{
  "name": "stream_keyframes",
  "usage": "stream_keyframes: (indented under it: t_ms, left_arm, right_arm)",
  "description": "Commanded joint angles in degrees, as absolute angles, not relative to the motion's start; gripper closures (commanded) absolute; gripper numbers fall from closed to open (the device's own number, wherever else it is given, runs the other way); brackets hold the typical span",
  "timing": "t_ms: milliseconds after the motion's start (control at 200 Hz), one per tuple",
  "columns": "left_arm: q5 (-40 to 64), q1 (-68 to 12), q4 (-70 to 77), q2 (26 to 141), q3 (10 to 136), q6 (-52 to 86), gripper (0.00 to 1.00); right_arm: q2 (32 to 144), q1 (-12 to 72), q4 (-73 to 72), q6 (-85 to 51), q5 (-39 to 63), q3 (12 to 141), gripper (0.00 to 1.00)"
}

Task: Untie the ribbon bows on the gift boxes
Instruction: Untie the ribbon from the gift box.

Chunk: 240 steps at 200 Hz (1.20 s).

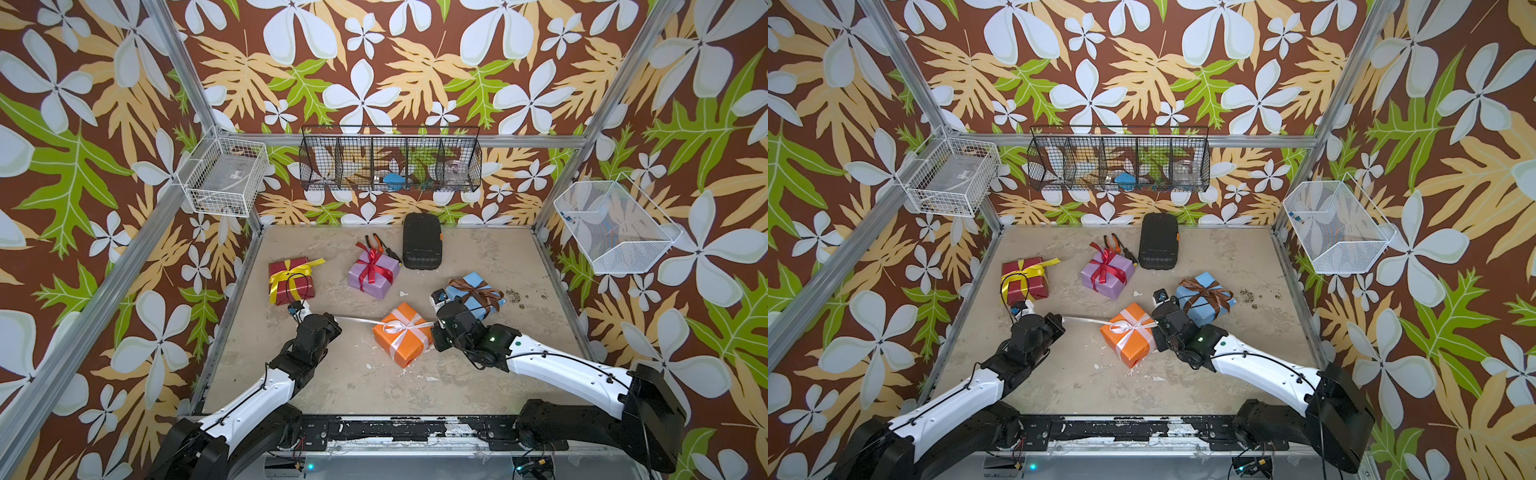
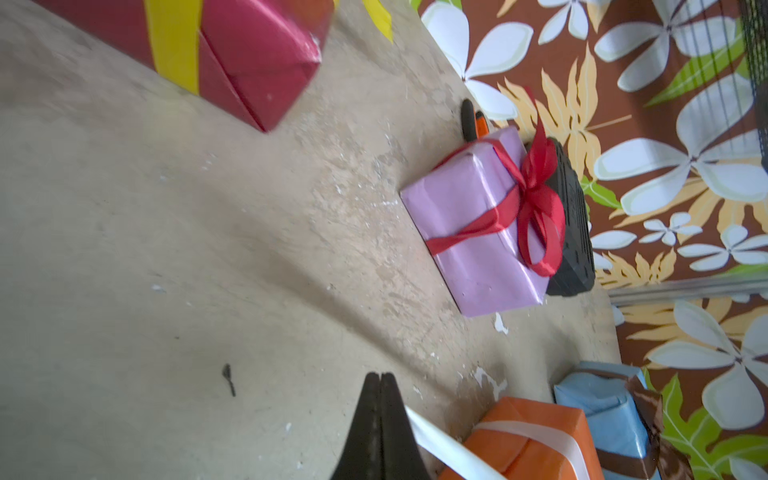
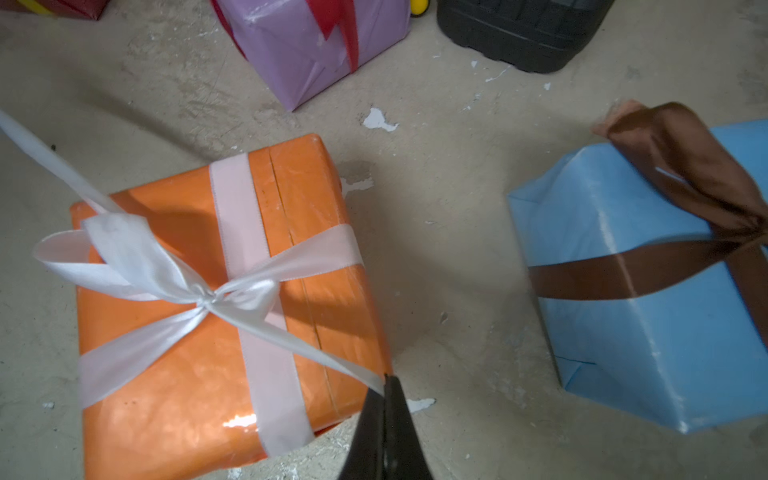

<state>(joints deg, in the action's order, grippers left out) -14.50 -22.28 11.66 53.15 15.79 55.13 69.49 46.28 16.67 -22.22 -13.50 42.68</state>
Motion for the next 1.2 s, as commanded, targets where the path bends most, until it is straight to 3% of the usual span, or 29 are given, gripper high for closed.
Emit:
stream_keyframes:
  t_ms: [0,430,931,946,1016,1091,1126,1196]
  left_arm:
    - [-14.72,-20.07,9.21,51.49,15.83,53.32,1.0]
    - [-14.35,-11.06,6.02,45.25,14.5,52.21,1.0]
    - [-9.97,-9.43,9.04,47.34,14.3,50.36,1.0]
    - [-9.25,-9.43,9.73,47.41,14.18,50.13,0.96]
    - [-5.86,-9.41,12.7,48.04,13.63,49.3,0.56]
    - [-3.82,-9.44,12.5,49.08,14.42,48.5,0.03]
    - [-3.62,-9.45,11.53,49.51,15.08,48.14,0.0]
    - [-4.49,-9.4,9.87,49.68,15.72,48.23,0.0]
  right_arm:
    - [67.7,44.52,17.3,-22.72,-14.35,42.04,1.0]
    - [62.31,32.92,19.33,-23.83,-12.74,37.15,1.0]
    - [51.96,29.36,21.61,-26.48,-20.88,35.16,1.0]
    - [51.9,29.39,21.55,-26.32,-20.47,35.19,1.0]
    - [51.83,29.37,21.98,-25.76,-18.76,35.46,0.83]
    - [51.86,29.4,22.94,-25.78,-17.63,36.03,0.32]
    - [51.59,29.47,22.79,-25.04,-15.63,36.23,0.02]
    - [50.83,29.49,22.85,-24.02,-12.45,36.69,0.0]
